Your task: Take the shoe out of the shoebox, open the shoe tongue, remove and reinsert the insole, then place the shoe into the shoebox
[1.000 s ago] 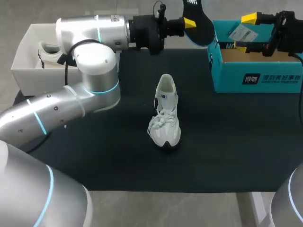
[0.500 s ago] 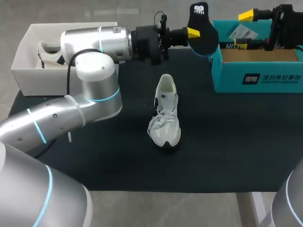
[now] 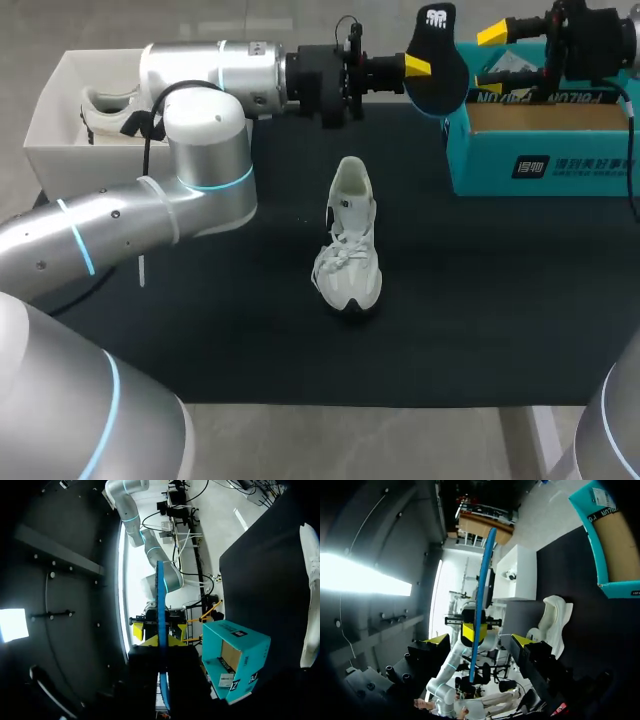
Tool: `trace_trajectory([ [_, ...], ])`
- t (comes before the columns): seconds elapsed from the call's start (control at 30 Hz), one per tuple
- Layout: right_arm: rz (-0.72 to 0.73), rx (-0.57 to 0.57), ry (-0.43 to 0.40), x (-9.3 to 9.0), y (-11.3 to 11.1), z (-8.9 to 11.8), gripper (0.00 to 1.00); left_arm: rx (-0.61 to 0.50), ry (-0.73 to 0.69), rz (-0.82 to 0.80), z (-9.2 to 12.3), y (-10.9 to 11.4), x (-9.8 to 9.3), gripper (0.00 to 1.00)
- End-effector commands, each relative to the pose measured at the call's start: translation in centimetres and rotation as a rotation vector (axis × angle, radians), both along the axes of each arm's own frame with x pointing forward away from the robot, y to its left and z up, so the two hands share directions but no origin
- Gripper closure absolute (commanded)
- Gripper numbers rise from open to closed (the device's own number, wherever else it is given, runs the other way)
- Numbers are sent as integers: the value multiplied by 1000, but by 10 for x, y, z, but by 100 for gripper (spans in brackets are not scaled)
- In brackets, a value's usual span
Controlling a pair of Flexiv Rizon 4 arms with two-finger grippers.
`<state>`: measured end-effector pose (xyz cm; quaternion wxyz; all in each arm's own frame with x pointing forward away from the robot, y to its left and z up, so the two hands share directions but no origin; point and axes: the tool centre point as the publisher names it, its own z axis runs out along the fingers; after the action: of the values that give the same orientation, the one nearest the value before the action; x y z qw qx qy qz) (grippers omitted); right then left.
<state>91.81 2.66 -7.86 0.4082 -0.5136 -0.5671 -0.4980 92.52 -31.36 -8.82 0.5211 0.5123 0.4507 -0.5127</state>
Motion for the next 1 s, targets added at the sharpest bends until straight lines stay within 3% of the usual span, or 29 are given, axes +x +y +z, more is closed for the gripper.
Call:
trace_trajectory([
  [0.03, 32, -16, 11, 7, 10, 2, 25, -7, -4, -6, -4, -14, 6, 100],
  [0.13, 40, -18, 18, 7, 14, 2, 36, -10, -6, -8, -5, -18, 7, 100],
  [0.2, 42, -18, 24, 6, 15, 1, 51, -14, -13, -8, -4, -20, 9, 100],
  [0.6, 40, -9, 54, 0, 22, -6, 55, -35, -27, 16, 0, -22, 17, 100],
  [0.93, 32, -4, 61, 3, 24, -8, 66, -31, -20, -11, -1, -19, 15, 100],
  [1.0, 32, -4, 63, 4, 24, -8, 80, -32, -19, -14, -1, -18, 14, 100],
])
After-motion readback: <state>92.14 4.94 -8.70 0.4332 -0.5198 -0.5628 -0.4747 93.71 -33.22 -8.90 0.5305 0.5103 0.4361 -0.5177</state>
